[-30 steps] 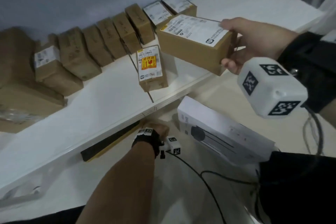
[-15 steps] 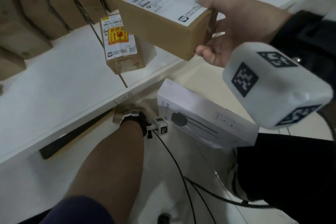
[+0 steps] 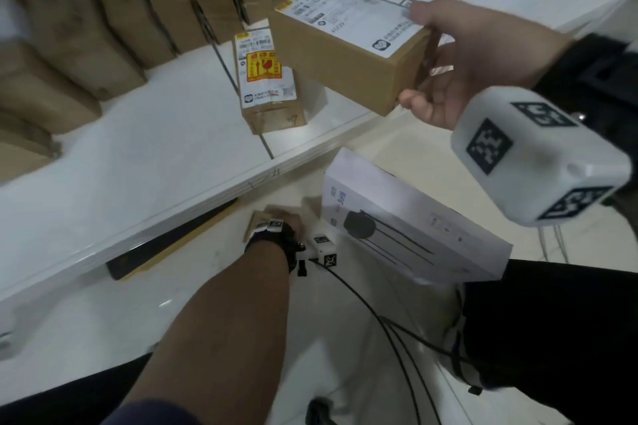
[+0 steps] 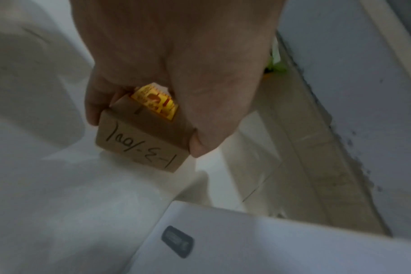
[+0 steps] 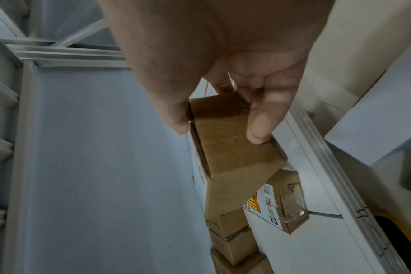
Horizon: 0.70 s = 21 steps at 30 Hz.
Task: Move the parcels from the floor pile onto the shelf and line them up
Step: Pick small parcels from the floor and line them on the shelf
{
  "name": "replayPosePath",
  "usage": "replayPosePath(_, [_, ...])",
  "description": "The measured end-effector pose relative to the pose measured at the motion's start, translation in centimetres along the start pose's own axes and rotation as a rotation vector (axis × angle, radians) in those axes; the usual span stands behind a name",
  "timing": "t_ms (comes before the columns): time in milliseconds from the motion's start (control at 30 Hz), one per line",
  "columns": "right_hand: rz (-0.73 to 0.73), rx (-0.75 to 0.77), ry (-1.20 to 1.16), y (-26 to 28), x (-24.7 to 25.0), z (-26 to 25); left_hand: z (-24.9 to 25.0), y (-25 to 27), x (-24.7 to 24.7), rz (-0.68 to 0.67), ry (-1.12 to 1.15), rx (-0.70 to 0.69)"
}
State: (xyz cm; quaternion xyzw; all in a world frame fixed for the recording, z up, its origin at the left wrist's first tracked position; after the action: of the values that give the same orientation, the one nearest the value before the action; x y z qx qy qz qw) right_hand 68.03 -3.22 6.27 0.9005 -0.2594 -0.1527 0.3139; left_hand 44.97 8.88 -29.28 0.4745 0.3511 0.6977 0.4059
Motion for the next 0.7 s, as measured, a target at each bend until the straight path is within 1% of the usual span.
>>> replayPosePath(33, [0.005, -0.019, -0.019, 0.3, -0.3, 0.0, -0.5, -1.6, 0.1, 0.002, 0.018, -0.028])
replayPosePath(67, [0.023, -0.026, -0.032, 0.6, -0.4, -0.2, -0.9, -2.4, 0.1, -0.026, 0.000, -0.045])
replayPosePath(100, [0.031, -0.033, -0.042, 0.9, -0.6, -0.3, -1.3, -2.3, 0.2, -0.055, 0.014, -0.036])
replayPosePath(167, [0.036, -0.025, -0.046, 1.7, -1.2, -0.6, -0.3, 2.1, 0.8, -0.101, 0.052, -0.058])
replayPosePath(200, [0.041, -0.010, -0.054, 2.3, -1.2, -0.8, 1.2, 6.4, 0.8, -0.107, 0.074, -0.133])
replayPosePath(233, [0.043, 0.009, -0.066, 3.1, -1.3, -1.0, 1.7, 9.2, 0.7, -0.095, 0.143, -0.163])
replayPosePath(400, [0.005, 0.041, -0.145, 6.0, -2.0, -1.3, 2.4, 17.8, 0.4, -0.161, 0.378, -0.172])
replayPosePath(467, [-0.013, 0.068, -0.158, 7.1, -2.0, -1.7, 3.4, 21.6, 0.9, -0.225, 0.535, -0.216])
replayPosePath(533, [-0.036, 0.090, -0.180, 8.2, -2.1, -2.2, 4.2, 25.0, 1.6, -0.319, 0.682, -0.296])
replayPosePath(567, [-0.047, 0.096, -0.192, 8.6, -2.2, -2.4, 4.4, 26.6, 2.3, -0.332, 0.758, -0.328])
replayPosePath(633, [-0.070, 0.117, -0.210, 9.1, -2.4, -2.8, 5.0, 29.7, 3.8, -0.291, 0.836, -0.373])
replayPosePath(700, [-0.077, 0.144, -0.239, 9.3, -2.5, -3.3, 6.5, 32.6, 5.1, -0.252, 0.825, -0.455])
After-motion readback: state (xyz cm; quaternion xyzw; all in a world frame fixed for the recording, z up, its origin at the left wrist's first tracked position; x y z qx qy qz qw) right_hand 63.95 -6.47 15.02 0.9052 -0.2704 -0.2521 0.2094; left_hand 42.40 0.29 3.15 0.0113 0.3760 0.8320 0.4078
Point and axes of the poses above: each hand's wrist, its own y-axis away from the middle knuckle, its own x-axis out of the back of the hand, z = x × y, the point moved 9 cm from there along -y, towards the middle knuckle, and after that the axes turned 6 degrees about -z, right-handed, at the moved point
